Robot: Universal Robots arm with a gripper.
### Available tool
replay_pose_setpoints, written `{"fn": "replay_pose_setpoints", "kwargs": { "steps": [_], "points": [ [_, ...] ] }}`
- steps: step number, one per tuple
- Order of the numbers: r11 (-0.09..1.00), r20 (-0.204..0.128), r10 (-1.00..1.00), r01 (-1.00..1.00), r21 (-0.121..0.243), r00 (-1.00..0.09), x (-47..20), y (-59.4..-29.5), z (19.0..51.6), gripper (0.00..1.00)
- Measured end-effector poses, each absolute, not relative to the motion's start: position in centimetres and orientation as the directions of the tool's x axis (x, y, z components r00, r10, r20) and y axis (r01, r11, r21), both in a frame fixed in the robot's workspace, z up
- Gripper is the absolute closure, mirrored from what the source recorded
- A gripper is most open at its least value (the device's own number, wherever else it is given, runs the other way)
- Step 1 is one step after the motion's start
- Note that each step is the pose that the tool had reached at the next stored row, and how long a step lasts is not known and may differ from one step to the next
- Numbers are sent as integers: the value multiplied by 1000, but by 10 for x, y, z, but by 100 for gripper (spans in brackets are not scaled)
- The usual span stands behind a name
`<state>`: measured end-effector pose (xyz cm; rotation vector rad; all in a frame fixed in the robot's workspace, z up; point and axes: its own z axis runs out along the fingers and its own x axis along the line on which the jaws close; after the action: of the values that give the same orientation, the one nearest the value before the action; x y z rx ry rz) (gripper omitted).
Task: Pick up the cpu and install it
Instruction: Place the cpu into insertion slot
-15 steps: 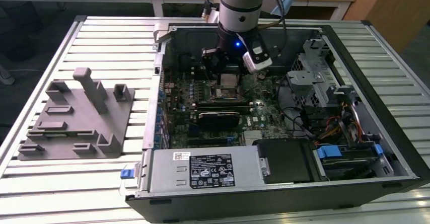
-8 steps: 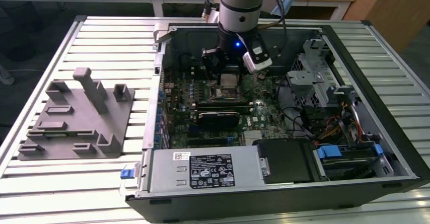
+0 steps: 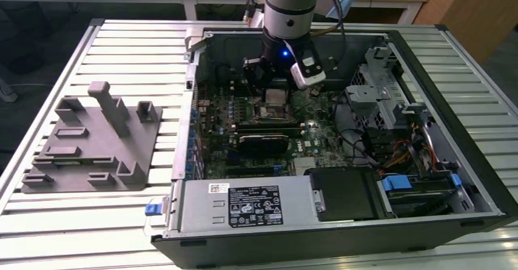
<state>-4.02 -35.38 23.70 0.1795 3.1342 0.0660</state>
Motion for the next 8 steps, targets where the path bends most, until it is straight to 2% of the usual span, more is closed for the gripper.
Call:
{"fn": "replay_pose_setpoints", "kwargs": {
  "steps": [8],
  "points": [
    [966, 1, 257, 257, 42, -966, -40, -354, 237, 45]
  ]
}}
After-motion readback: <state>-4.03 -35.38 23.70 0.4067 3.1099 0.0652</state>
